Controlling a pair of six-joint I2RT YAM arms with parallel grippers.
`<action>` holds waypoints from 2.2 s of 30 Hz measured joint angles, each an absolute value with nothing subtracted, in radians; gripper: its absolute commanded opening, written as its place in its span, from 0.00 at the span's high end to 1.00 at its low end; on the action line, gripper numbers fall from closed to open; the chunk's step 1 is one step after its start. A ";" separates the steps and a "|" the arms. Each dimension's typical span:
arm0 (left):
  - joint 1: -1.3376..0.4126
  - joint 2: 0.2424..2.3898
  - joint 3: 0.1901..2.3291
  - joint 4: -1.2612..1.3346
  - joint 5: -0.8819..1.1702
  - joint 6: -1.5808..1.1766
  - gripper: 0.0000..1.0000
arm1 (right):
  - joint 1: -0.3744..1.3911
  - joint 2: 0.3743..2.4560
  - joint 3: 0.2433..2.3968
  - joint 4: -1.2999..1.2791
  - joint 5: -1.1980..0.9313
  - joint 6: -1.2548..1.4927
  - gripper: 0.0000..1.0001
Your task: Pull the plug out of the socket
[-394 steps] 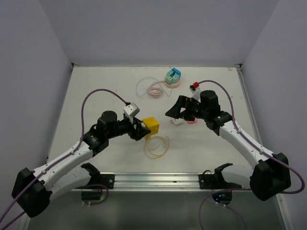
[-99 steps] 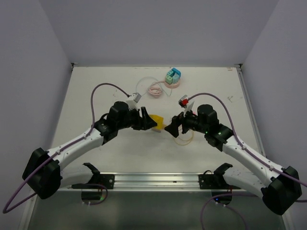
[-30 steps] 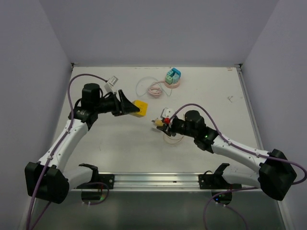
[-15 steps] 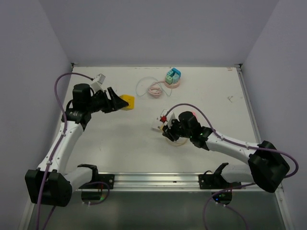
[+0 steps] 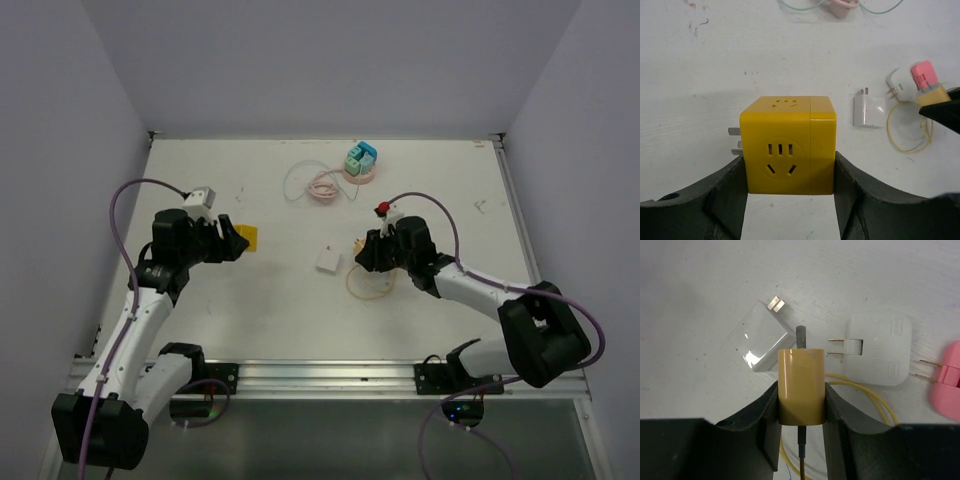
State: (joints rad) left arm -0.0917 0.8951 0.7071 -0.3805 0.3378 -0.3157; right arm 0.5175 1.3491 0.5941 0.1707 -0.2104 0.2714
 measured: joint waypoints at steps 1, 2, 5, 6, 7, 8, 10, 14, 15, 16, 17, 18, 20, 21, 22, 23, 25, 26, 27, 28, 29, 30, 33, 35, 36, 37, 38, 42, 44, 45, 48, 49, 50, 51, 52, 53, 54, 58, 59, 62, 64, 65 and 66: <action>-0.092 0.889 0.689 -0.373 0.327 -0.310 1.00 | 0.494 1.357 0.584 0.189 -0.220 0.300 1.00; -0.092 0.885 0.672 -0.366 0.320 -0.307 1.00 | 0.481 1.368 0.574 0.204 -0.229 0.327 1.00; -0.093 0.882 0.629 -0.351 0.297 -0.295 1.00 | 0.461 1.406 0.555 0.229 -0.258 0.389 1.00; -0.094 0.881 0.616 -0.343 0.288 -0.293 1.00 | 0.459 1.423 0.553 0.237 -0.271 0.408 0.99; -0.095 0.879 0.603 -0.337 0.281 -0.292 1.00 | 0.459 1.437 0.552 0.247 -0.285 0.426 0.98; -0.096 0.878 0.595 -0.334 0.278 -0.291 1.00 | 0.459 1.450 0.551 0.258 -0.297 0.443 0.97; -0.100 0.878 0.584 -0.329 0.268 -0.291 1.00 | 0.459 1.471 0.551 0.286 -0.323 0.470 0.93; -0.101 0.880 0.583 -0.313 0.242 -0.286 1.00 | 0.459 1.514 0.551 0.327 -0.367 0.510 0.79; -0.101 0.883 0.583 -0.309 0.236 -0.284 1.00 | 0.459 1.522 0.551 0.330 -0.373 0.517 0.70; -0.101 0.887 0.583 -0.307 0.229 -0.284 1.00 | 0.459 1.528 0.551 0.331 -0.379 0.520 0.65; -0.101 0.889 0.583 -0.307 0.225 -0.284 1.00 | 0.459 1.533 0.551 0.330 -0.385 0.524 0.61; -0.101 0.892 0.583 -0.308 0.220 -0.283 1.00 | 0.459 1.538 0.551 0.330 -0.387 0.527 0.54; -0.101 0.897 0.583 -0.307 0.209 -0.282 1.00 | 0.459 1.538 0.551 0.328 -0.389 0.532 0.49; -0.101 0.899 0.583 -0.308 0.203 -0.279 1.00 | 0.459 1.538 0.551 0.327 -0.389 0.532 0.44; -0.101 0.902 0.583 -0.308 0.197 -0.277 1.00 | 0.459 1.538 0.551 0.322 -0.387 0.530 0.42; -0.101 0.905 0.583 -0.308 0.192 -0.276 1.00 | 0.459 1.536 0.551 0.313 -0.385 0.527 0.40; -0.101 0.912 0.583 -0.308 0.181 -0.276 1.00 | 0.459 1.523 0.551 0.284 -0.377 0.519 0.37; -0.101 0.915 0.583 -0.308 0.178 -0.276 1.00 | 0.459 1.511 0.552 0.265 -0.369 0.514 0.35; -0.101 0.919 0.583 -0.308 0.173 -0.276 1.00 | 0.459 1.496 0.553 0.242 -0.357 0.510 0.32; -0.101 0.922 0.583 -0.308 0.168 -0.276 1.00 | 0.459 1.478 0.556 0.219 -0.347 0.505 0.31; -0.101 0.926 0.583 -0.308 0.163 -0.276 1.00 | 0.459 1.457 0.558 0.198 -0.330 0.498 0.30; -0.101 0.929 0.583 -0.308 0.159 -0.276 1.00 | 0.459 1.431 0.559 0.175 -0.322 0.493 0.29; -0.101 0.949 0.583 -0.308 0.144 -0.276 1.00 | 0.459 1.347 0.573 0.106 -0.290 0.473 0.26; -0.101 0.966 0.583 -0.310 0.134 -0.277 1.00 | 0.459 1.288 0.596 0.060 -0.275 0.457 0.23; -0.101 0.978 0.586 -0.314 0.125 -0.277 1.00 | 0.459 1.260 0.609 0.041 -0.269 0.448 0.22; -0.101 0.992 0.590 -0.318 0.115 -0.277 1.00 | 0.459 1.232 0.624 0.020 -0.262 0.438 0.21; -0.101 1.007 0.598 -0.329 0.103 -0.278 1.00 | 0.459 1.206 0.637 0.004 -0.254 0.428 0.20; -0.101 1.096 0.667 -0.367 0.054 -0.287 1.00 | 0.459 1.141 0.696 -0.056 -0.244 0.385 0.16; -0.101 1.151 0.716 -0.381 0.028 -0.296 1.00 | 0.459 1.122 0.715 -0.076 -0.244 0.369 0.14; -0.101 1.182 0.744 -0.387 0.014 -0.299 1.00 | 0.459 1.114 0.720 -0.086 -0.244 0.363 0.13; -0.101 1.282 0.834 -0.396 -0.030 -0.306 1.00 | 0.459 1.085 0.720 -0.112 -0.244 0.352 0.09; -0.100 1.327 0.876 -0.403 -0.044 -0.308 0.99 | 0.459 1.073 0.720 -0.118 -0.244 0.350 0.09; -0.099 1.369 0.919 -0.411 -0.055 -0.310 0.99 | 0.459 1.058 0.720 -0.125 -0.243 0.347 0.08; -0.098 1.414 0.960 -0.412 -0.065 -0.311 0.98 | 0.459 1.043 0.720 -0.134 -0.239 0.342 0.08; -0.096 1.459 1.004 -0.417 -0.076 -0.313 0.98 | 0.459 1.028 0.720 -0.146 -0.229 0.337 0.07; -0.093 1.507 1.050 -0.424 -0.084 -0.313 0.98 | 0.459 1.013 0.720 -0.160 -0.224 0.332 0.07; -0.089 1.557 1.096 -0.433 -0.091 -0.312 0.98 | 0.459 1.004 0.720 -0.172 -0.220 0.329 0.06; -0.060 1.757 1.291 -0.476 -0.112 -0.303 0.97 | 0.459 0.969 0.720 -0.228 -0.198 0.319 0.06; -0.049 1.811 1.352 -0.494 -0.115 -0.302 0.96 | 0.459 0.961 0.718 -0.237 -0.197 0.320 0.06; -0.020 1.945 1.503 -0.533 -0.127 -0.291 0.93 | 0.459 0.940 0.710 -0.260 -0.196 0.324 0.06; -0.001 2.023 1.600 -0.568 -0.135 -0.284 0.91 | 0.459 0.924 0.695 -0.266 -0.196 0.332 0.06; 0.008 2.058 1.649 -0.590 -0.136 -0.277 0.87 | 0.459 0.919 0.688 -0.270 -0.197 0.336 0.06; 0.014 2.086 1.683 -0.602 -0.137 -0.275 0.85 | 0.459 0.914 0.678 -0.271 -0.197 0.339 0.06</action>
State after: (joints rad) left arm 0.0143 2.0857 1.6829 -0.6022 -0.1368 -0.2752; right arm 0.4587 0.9142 0.6777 -0.2710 -0.1967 0.3393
